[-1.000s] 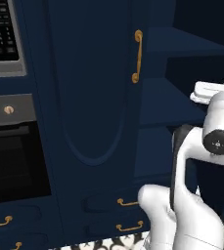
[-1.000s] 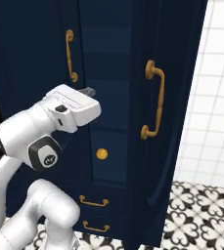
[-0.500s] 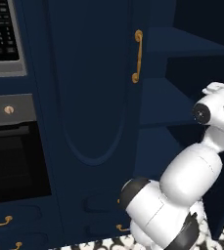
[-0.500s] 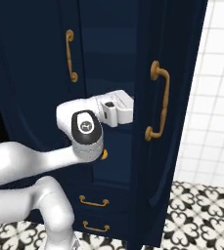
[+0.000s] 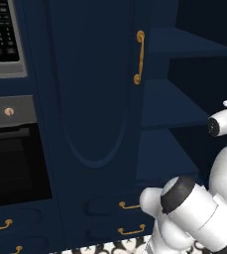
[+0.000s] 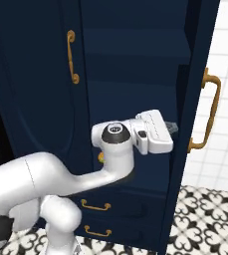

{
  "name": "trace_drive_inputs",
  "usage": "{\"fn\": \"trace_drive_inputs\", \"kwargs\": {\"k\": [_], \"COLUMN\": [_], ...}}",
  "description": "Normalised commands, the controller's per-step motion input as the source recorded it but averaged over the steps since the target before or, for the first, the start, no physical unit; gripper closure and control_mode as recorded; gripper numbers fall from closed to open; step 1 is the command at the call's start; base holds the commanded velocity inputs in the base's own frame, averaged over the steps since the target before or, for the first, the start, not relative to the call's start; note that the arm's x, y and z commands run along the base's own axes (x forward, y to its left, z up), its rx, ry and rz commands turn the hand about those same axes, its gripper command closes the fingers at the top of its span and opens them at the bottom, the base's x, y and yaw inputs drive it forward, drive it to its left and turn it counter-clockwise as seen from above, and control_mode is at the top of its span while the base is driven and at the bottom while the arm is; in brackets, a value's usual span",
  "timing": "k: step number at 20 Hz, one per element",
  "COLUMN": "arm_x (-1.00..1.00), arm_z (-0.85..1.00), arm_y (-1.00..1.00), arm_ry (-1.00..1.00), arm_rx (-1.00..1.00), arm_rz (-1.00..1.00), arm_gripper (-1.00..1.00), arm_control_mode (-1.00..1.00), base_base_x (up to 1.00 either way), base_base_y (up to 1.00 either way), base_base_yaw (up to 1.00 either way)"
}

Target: Open the cabinet, pick up the bread from the cabinet and place it in the basket. Then move the basket to the dining counter.

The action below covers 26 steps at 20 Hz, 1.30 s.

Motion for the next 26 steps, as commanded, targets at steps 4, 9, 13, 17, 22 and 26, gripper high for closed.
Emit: {"fn": "trace_drive_inputs", "kwargs": {"k": [4,9,13,17,22,26], "arm_x": [-0.42,-0.23,-0.08,0.00,-0.02,-0.01], "arm_z": [0.86,1.00,0.72,0.42,0.57,0.33], "arm_y": [0.93,1.00,1.00,1.00,0.90,0.62], "arm_ry": [-0.15,-0.03,0.23,0.30,0.27,0.40], "arm_rx": [0.03,0.00,0.07,0.22,0.22,0.35], "arm_rz": [0.00,0.02,0.25,0.48,0.45,0.40], "arm_gripper": [1.00,1.00,1.00,1.00,1.00,1.00], "arm_control_mode": [-1.00,-1.00,-1.00,-1.00,-1.00,-1.00], "base_base_x": [0.00,0.00,0.00,0.00,0.00,0.00], "base_base_y": [0.00,0.00,0.00,0.00,0.00,0.00], "base_base_yaw": [0.00,0.00,0.00,0.00,0.00,0.00]}}
